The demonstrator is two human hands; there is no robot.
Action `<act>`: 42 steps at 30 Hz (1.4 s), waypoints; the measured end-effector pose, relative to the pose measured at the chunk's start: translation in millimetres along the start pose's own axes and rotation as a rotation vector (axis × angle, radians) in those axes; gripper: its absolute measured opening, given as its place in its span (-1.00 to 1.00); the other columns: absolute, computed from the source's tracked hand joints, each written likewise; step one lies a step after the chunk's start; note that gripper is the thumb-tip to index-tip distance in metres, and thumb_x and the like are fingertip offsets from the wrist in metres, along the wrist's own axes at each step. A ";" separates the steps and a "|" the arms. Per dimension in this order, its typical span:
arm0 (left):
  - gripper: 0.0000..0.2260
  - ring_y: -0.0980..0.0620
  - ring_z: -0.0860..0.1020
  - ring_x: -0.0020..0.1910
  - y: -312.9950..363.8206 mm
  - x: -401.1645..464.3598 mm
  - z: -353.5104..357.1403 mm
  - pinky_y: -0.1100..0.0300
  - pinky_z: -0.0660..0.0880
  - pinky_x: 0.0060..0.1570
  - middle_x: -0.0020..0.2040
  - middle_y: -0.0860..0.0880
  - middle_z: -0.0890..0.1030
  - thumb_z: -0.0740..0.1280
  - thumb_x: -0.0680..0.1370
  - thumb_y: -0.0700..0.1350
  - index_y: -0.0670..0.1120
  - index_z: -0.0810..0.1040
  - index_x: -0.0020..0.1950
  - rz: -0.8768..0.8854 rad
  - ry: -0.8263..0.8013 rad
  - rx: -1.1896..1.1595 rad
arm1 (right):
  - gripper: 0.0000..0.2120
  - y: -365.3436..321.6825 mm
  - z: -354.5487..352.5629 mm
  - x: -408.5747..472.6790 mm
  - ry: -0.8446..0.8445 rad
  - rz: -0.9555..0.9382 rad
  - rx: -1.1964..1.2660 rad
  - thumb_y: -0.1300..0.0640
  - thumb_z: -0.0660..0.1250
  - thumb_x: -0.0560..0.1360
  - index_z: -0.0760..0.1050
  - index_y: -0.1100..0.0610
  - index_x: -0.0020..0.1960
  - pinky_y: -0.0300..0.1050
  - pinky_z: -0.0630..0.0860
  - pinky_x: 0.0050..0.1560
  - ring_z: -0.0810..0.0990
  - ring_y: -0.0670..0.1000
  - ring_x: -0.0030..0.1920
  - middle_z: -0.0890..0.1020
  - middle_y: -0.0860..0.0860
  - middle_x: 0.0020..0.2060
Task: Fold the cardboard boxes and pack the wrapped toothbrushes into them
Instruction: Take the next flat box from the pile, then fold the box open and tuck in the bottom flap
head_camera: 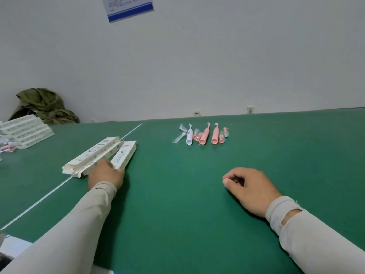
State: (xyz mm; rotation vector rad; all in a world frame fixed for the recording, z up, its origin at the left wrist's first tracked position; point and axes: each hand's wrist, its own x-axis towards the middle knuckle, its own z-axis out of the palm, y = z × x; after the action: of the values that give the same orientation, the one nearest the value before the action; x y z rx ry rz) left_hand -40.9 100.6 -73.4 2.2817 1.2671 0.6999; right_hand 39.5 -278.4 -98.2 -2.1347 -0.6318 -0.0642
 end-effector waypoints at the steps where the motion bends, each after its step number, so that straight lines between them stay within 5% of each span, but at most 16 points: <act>1: -0.78 -0.20 0.52 -0.08 13.2 -10.2 1.9 0.06 0.45 -0.10 -0.08 -0.13 0.55 0.42 0.47 -0.07 -0.11 0.43 -0.01 0.006 0.010 -0.151 | -0.88 0.1 -1.0 -0.5 0.009 0.005 0.025 0.04 0.42 0.50 0.62 -0.06 -0.22 -0.33 0.45 -0.18 0.57 -0.21 -0.27 0.65 -0.25 -0.30; 5: -0.74 0.13 0.48 -0.29 83.3 -83.6 5.8 0.36 0.39 -0.35 -0.19 0.04 0.50 0.47 0.41 -0.04 0.01 0.39 -0.10 0.348 -0.014 -0.646 | -0.94 -9.2 -4.6 3.2 0.094 0.062 0.323 0.12 0.43 0.52 0.62 0.02 -0.13 -0.31 0.51 -0.20 0.58 -0.19 -0.32 0.67 -0.07 -0.28; 7: -0.72 0.32 0.49 -0.24 120.2 -128.2 12.3 0.50 0.38 -0.26 -0.12 0.11 0.51 0.46 0.38 -0.01 0.10 0.38 -0.07 0.569 -0.102 -0.774 | -0.94 -17.0 -12.7 3.5 0.151 0.169 0.675 0.08 0.39 0.56 0.59 0.07 -0.03 -0.20 0.57 -0.24 0.66 -0.10 -0.27 0.70 0.05 -0.18; 10: -0.67 0.23 0.51 0.00 164.3 -181.1 31.7 0.34 0.46 0.02 0.02 0.09 0.52 0.45 0.38 -0.02 0.16 0.38 0.03 0.812 -0.274 -0.742 | -0.78 -20.9 -32.3 1.9 0.197 0.276 1.045 -0.04 0.31 0.60 0.55 0.10 0.10 -0.08 0.64 -0.13 0.72 0.00 -0.16 0.74 0.08 -0.09; 13: -0.58 0.06 0.47 0.12 182.5 -213.7 53.8 0.14 0.44 0.19 0.11 0.08 0.50 0.49 0.40 -0.06 0.01 0.43 0.19 0.974 -0.333 -0.598 | -0.82 -16.6 -46.6 -3.5 0.278 0.319 1.162 0.09 0.27 0.64 0.56 0.18 0.11 -0.13 0.61 -0.28 0.71 -0.01 -0.26 0.74 0.10 -0.09; 15: -0.51 0.16 0.49 0.17 180.9 -225.7 64.9 0.25 0.41 0.25 0.15 0.14 0.51 0.48 0.40 0.03 0.05 0.41 0.26 0.886 -0.503 -0.725 | -0.83 -10.0 -54.3 -4.2 0.350 0.385 1.148 0.15 0.25 0.64 0.57 0.21 0.07 -0.13 0.57 -0.36 0.69 0.01 -0.31 0.75 0.09 -0.17; 17: -0.55 0.18 0.53 0.21 176.5 -228.5 69.9 0.17 0.44 0.31 0.19 0.15 0.55 0.43 0.45 0.07 0.05 0.44 0.30 0.597 -0.651 -0.989 | -0.83 -5.2 -58.7 -3.6 0.334 0.411 1.157 0.15 0.24 0.64 0.59 0.18 0.04 -0.09 0.62 -0.32 0.71 0.03 -0.28 0.75 0.09 -0.18; 20: -0.69 -0.05 0.57 0.27 175.4 -211.1 72.9 -0.05 0.49 0.30 0.29 -0.04 0.60 0.31 0.60 0.11 0.03 0.52 0.30 0.158 -0.876 -1.235 | -0.78 -2.7 -53.0 -3.4 0.154 0.419 1.143 0.10 0.26 0.64 0.61 0.20 0.09 -0.03 0.64 -0.25 0.72 0.08 -0.20 0.74 0.11 -0.11; 24: -0.51 -0.18 0.60 0.22 167.7 -201.3 67.2 -0.18 0.46 0.30 0.16 -0.14 0.62 0.34 0.50 0.23 0.03 0.56 0.36 -0.037 -1.251 -1.467 | -0.66 -12.2 -27.4 -10.6 -0.079 0.336 0.984 -0.03 0.33 0.59 0.66 0.25 0.06 0.03 0.58 0.05 0.70 0.13 -0.05 0.73 0.13 -0.03; 27: -0.53 -0.01 0.64 -0.09 169.2 -194.9 67.0 0.02 0.59 0.04 -0.04 -0.05 0.60 0.37 0.51 0.18 0.02 0.57 0.35 -0.130 -1.123 -1.631 | -0.64 -15.0 -13.8 -11.4 0.085 0.273 0.709 -0.15 0.38 0.49 0.65 0.17 -0.12 -0.07 0.51 -0.10 0.63 -0.04 -0.23 0.73 -0.04 -0.22; 29: -0.51 0.04 0.64 -0.10 170.2 -187.2 67.5 0.06 0.59 -0.08 0.01 -0.05 0.56 0.31 0.55 0.22 -0.08 0.51 0.33 -0.278 -0.997 -1.662 | -0.75 -11.6 -10.8 -11.2 0.216 0.195 0.608 -0.11 0.43 0.48 0.59 0.09 -0.13 -0.15 0.46 -0.18 0.55 -0.13 -0.31 0.65 -0.10 -0.30; 32: -0.51 -0.02 0.63 0.04 165.1 -176.0 70.3 0.04 0.58 -0.11 0.13 -0.13 0.56 0.28 0.57 0.24 -0.16 0.46 0.24 -0.407 -0.900 -1.636 | -0.65 -11.3 -5.4 -15.0 0.177 0.098 0.626 -0.11 0.52 0.29 0.52 -0.02 -0.02 -0.27 0.49 -0.19 0.47 -0.17 -0.31 0.56 -0.10 -0.24; 34: -0.50 -0.05 0.68 -0.07 162.8 -173.4 70.6 0.03 0.59 -0.14 0.06 -0.13 0.64 0.30 0.55 0.26 -0.17 0.49 0.17 -0.445 -0.889 -1.624 | -0.57 -12.1 2.5 -17.2 0.159 0.082 0.507 -0.19 0.45 0.19 0.47 -0.10 0.00 -0.18 0.56 -0.13 0.48 -0.16 -0.27 0.56 -0.12 -0.21; 38: -0.50 -0.05 0.71 -0.25 162.7 -174.4 69.9 0.06 0.65 -0.27 -0.23 -0.09 0.72 0.34 0.51 0.29 -0.15 0.52 0.08 -0.461 -0.895 -1.624 | -0.63 -11.7 7.6 -18.2 0.171 0.059 0.379 -0.15 0.32 0.16 0.41 -0.17 -0.04 -0.02 0.59 -0.06 0.48 -0.15 -0.23 0.55 -0.16 -0.21; 42: -0.50 -0.06 0.72 -0.23 161.3 -173.7 72.9 0.05 0.65 -0.23 -0.23 -0.08 0.72 0.35 0.51 0.29 -0.15 0.52 0.07 -0.452 -0.895 -1.621 | -0.75 -9.2 8.5 -19.0 0.174 0.026 0.324 0.00 0.43 0.29 0.46 -0.13 -0.07 -0.18 0.53 -0.10 0.49 -0.16 -0.19 0.55 -0.14 -0.18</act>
State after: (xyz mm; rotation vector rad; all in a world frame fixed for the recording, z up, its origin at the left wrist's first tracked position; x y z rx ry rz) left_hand 29.2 -137.3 -72.5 0.6870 0.3401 0.2181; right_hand 17.3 -275.3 -101.6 -1.8013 -0.4769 -0.1234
